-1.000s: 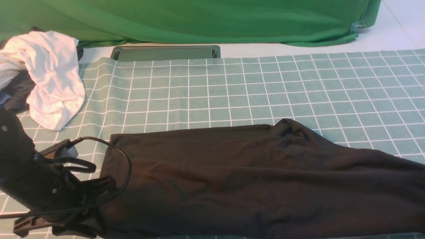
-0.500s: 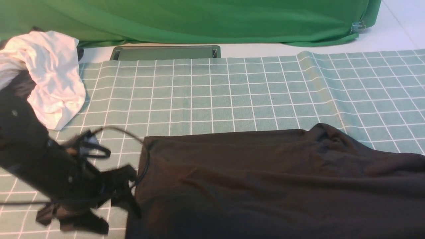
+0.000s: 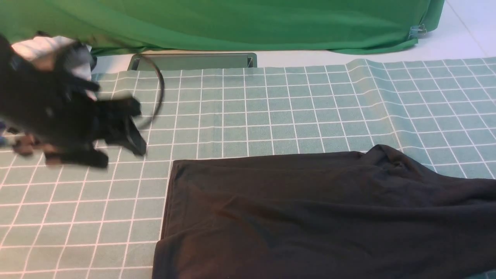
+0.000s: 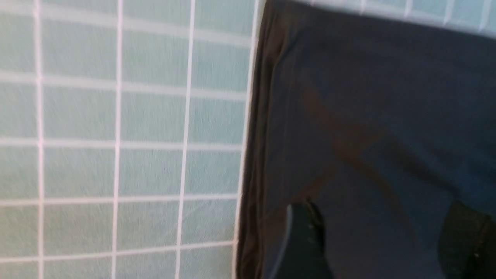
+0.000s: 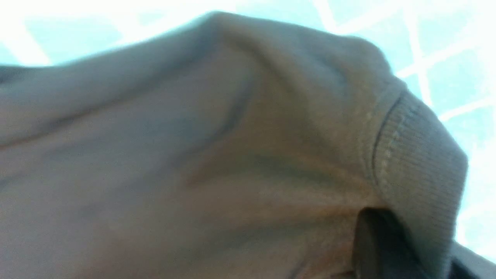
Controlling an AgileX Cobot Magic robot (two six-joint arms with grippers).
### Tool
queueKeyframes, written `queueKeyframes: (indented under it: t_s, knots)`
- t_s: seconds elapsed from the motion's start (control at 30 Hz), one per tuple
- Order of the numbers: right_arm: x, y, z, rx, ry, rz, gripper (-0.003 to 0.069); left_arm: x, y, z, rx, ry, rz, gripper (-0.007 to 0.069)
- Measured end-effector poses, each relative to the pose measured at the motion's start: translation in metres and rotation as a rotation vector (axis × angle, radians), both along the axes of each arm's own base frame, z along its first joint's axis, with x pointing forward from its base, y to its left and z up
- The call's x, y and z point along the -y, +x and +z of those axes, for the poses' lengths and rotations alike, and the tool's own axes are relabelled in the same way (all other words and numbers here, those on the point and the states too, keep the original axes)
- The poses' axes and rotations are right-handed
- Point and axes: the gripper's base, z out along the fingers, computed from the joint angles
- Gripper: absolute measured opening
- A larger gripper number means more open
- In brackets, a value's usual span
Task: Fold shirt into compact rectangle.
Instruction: 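Fold the right end of the dark garment over onto its left end with the right gripper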
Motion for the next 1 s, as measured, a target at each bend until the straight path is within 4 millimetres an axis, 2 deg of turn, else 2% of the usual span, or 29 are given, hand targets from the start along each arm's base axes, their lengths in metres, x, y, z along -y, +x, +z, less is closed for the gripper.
queueKeyframes:
  t_s: [0.1, 0.13, 0.3, 0.37, 0.5, 0.67, 0.73, 0.8, 0.9, 0.97, 1.0]
  knots:
    - [-0.026, 0.002, 0.016, 0.062, 0.028, 0.063, 0.0037, -0.011, 0.006, 0.015, 0.029, -0.015, 0.034, 0.0319]
    - [-0.047, 0.004, 0.028, 0.116, 0.063, 0.105, 0.0037, -0.020, 0.009, 0.023, 0.048, -0.027, 0.058, 0.0246]
    - [-0.120, 0.010, 0.052, 0.213, 0.205, 0.267, 0.0037, -0.046, 0.011, 0.027, 0.062, -0.065, 0.134, 0.0052]
    - [-0.157, 0.009, 0.061, 0.242, 0.256, 0.355, 0.0037, -0.056, 0.011, 0.027, 0.062, -0.070, 0.163, 0.0018]
    - [-0.217, 0.001, 0.068, 0.300, 0.344, 0.467, 0.0037, -0.066, 0.011, 0.027, 0.063, -0.071, 0.198, 0.0013]
    - [-0.292, -0.014, 0.060, 0.391, 0.475, 0.609, 0.0037, -0.069, 0.011, 0.027, 0.064, -0.074, 0.205, 0.0013]
    - [-0.325, -0.017, 0.050, 0.442, 0.535, 0.678, 0.0037, -0.069, 0.011, 0.027, 0.064, -0.074, 0.206, 0.0015]
    - [-0.345, -0.020, 0.042, 0.468, 0.567, 0.720, 0.0037, -0.069, 0.011, 0.027, 0.065, -0.073, 0.206, 0.0015]
    - [-0.385, -0.027, 0.021, 0.521, 0.634, 0.805, 0.0037, -0.069, 0.011, 0.027, 0.068, -0.070, 0.199, 0.0015]
    - [-0.404, -0.028, 0.004, 0.529, 0.655, 0.836, 0.0039, -0.069, 0.011, 0.027, 0.069, -0.068, 0.196, 0.0015]
    - [-0.406, -0.029, 0.002, 0.528, 0.658, 0.841, 0.0039, -0.069, 0.011, 0.027, 0.070, -0.068, 0.196, 0.0015]
